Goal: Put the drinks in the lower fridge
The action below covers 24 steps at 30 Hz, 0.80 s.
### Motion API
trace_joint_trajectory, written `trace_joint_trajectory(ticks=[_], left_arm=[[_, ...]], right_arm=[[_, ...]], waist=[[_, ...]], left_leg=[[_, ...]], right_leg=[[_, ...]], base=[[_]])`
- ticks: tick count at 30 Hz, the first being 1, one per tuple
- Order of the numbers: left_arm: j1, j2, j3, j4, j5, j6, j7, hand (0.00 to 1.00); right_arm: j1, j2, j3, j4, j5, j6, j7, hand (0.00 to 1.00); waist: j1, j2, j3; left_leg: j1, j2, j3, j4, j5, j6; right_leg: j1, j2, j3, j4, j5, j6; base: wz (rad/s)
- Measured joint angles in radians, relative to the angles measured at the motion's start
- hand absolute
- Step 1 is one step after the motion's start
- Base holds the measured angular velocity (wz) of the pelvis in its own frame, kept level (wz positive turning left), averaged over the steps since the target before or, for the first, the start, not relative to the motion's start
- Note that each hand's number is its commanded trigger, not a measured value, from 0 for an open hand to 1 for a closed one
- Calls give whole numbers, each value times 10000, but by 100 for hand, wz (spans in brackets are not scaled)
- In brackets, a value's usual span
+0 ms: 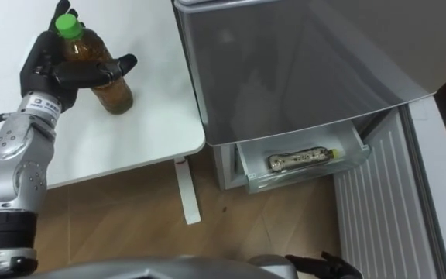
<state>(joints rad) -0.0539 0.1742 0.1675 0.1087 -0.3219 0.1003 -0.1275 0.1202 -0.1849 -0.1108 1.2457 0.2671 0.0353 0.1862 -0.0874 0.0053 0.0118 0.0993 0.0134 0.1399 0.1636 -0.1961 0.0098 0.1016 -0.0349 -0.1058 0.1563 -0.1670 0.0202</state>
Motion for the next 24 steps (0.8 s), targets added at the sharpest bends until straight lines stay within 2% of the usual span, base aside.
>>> trace_joint_trajectory(ticks=[11,24], left_arm=[[-5,18,-201,28,12,-140,70,100],[-27,19,-328,111,9,-141,-93,100]], right_arm=[[-22,-2,13,12,-13,-3,26,0],[-138,-2,26,147,-21,-10,31,0]], waist=[[-1,-6,5],[7,-6,3]], left_leg=[[-24,12,124,-34,-6,-4],[-40,27,131,-40,-6,-6]], right_leg=[[-38,19,181,19,3,-3],[-134,35,173,13,11,-17]], base=[[-3],[0]])
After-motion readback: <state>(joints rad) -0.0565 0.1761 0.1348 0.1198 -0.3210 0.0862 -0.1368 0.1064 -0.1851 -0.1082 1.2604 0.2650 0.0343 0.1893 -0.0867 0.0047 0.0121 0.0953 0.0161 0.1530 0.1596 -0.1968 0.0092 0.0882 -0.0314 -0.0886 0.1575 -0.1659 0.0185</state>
